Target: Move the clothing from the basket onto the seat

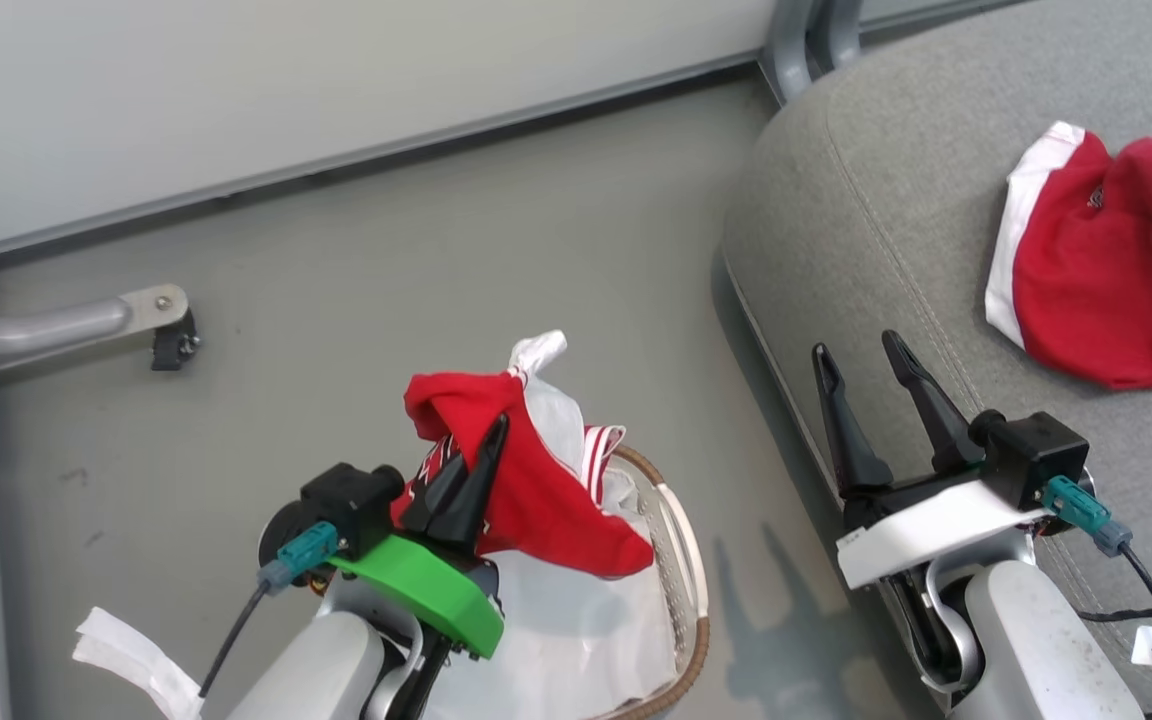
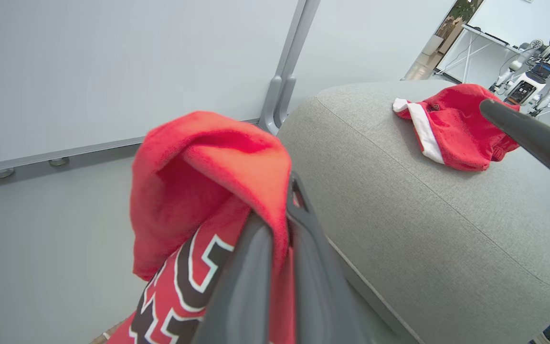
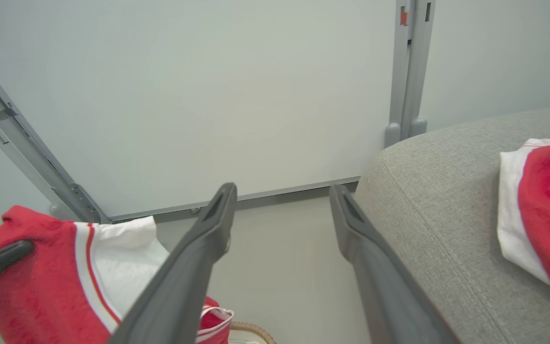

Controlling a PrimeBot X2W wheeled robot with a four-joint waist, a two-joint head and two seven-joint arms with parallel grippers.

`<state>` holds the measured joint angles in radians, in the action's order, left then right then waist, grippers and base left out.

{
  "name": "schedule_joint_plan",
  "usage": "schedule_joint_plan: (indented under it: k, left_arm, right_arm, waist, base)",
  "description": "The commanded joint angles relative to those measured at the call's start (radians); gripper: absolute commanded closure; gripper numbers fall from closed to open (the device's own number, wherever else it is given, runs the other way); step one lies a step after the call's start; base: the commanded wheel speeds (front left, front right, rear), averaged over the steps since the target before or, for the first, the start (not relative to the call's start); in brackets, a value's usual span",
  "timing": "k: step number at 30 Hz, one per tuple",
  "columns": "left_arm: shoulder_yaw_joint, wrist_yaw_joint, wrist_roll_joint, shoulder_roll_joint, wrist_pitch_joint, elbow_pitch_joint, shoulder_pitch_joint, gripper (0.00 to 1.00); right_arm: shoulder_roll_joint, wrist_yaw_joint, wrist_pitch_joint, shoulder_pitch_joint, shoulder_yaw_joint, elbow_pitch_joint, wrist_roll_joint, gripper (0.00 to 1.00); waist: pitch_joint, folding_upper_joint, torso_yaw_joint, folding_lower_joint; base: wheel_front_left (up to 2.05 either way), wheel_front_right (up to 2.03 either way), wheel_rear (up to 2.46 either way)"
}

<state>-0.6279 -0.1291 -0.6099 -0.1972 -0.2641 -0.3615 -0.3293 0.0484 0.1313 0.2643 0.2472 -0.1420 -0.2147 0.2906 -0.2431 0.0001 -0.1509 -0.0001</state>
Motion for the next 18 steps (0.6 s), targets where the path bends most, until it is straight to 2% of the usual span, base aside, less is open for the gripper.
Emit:
schedule_joint_plan:
  k: [1, 11, 18]
  left_arm:
    - [0.017, -0.003, 0.011, 0.004, 0.0, 0.017, 0.007, 1.0]
    - [0.057, -0.003, 0.087, 0.008, 0.0, 0.116, -0.055, 1.0]
    - [0.061, -0.003, 0.12, 0.027, 0.0, 0.125, -0.099, 1.0]
  right_arm:
    - [0.004, -0.001, 0.0, -0.021, 0.002, -0.003, 0.0, 0.0]
    - [0.004, -0.001, 0.0, -0.069, -0.042, -0.019, -0.028, 0.0]
    - [0.004, -0.001, 0.0, -0.048, -0.183, -0.046, -0.099, 0.0]
  waist:
    - [0.059, -0.0001, 0.047, 0.0001]
    - [0.11, -0.0001, 0.085, 0.0001]
    - [0.121, -0.0001, 0.099, 0.0001]
  base:
    - [0.0, 0.0, 0.0]
    - [0.0, 0.0, 0.0]
    - [0.0, 0.0, 0.0]
